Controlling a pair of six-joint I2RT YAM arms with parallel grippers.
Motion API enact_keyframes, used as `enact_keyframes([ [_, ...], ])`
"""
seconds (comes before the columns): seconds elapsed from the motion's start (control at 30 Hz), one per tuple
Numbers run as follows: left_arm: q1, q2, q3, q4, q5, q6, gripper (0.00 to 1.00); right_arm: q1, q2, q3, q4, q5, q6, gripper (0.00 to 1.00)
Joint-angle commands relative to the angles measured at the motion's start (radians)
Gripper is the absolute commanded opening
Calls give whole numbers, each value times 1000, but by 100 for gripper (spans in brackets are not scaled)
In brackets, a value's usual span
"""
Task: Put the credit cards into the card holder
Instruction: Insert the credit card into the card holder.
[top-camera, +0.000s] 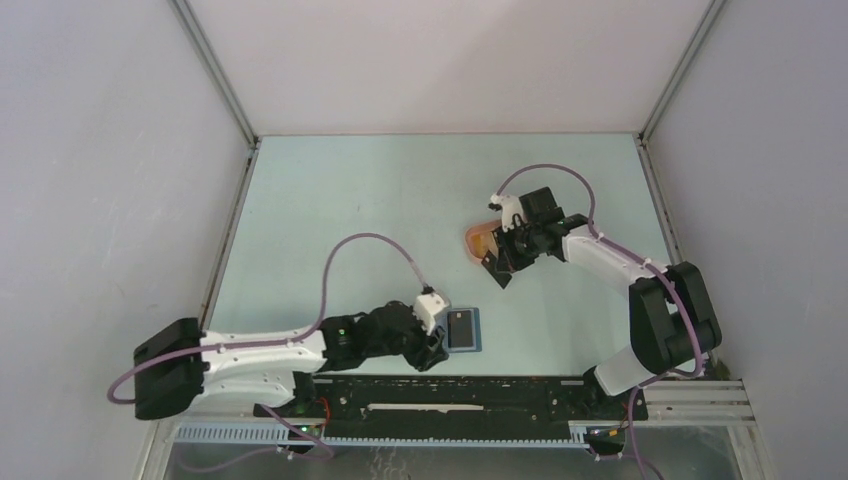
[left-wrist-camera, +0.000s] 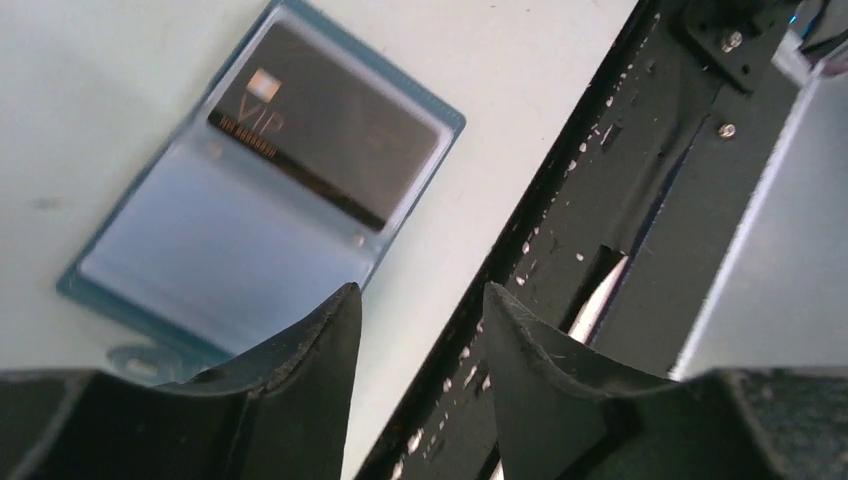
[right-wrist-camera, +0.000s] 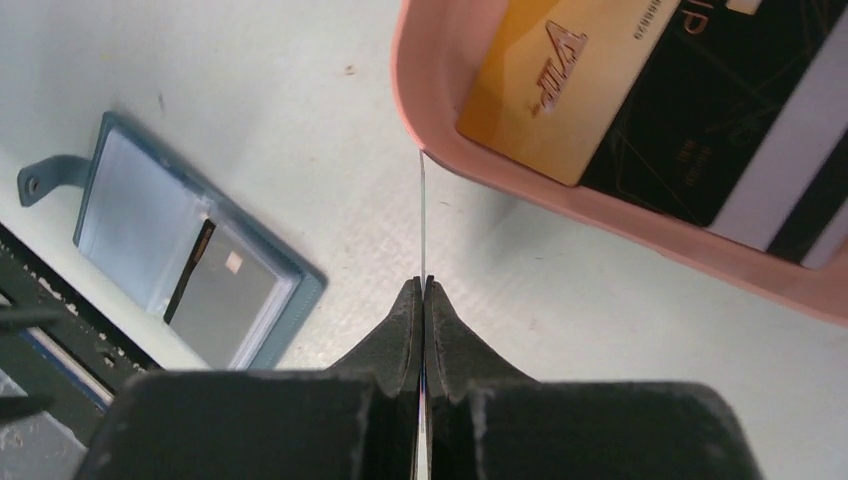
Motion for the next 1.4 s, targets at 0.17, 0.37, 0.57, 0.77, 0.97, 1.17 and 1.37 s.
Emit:
enact_keyframes([
  [0.17,-159,299,240,13,-377,371,54,-92,-29,43,-19,-148,-23,0],
  [0.37,-194,445,319,-18,-388,473,61,-145,-59,42,-36,-230,-21,0],
  [0.57,-215,526,361,-17,-351,533,64,-165,-75,43,-48,-265,-18,0],
  [0.77,-206,594,376,-18,-416,545,63,-171,-82,42,-52,-286,-14,0],
  [0.97,-107,623,384,-33,-432,512,57,-186,-92,37,-49,-286,-13,0],
  [1.17,18,649,393,32,-401,511,51,-196,-97,36,-53,-295,-15,0],
  [1.37,79,570,382,41,-389,420,53,-185,-92,25,-38,-346,-6,0],
])
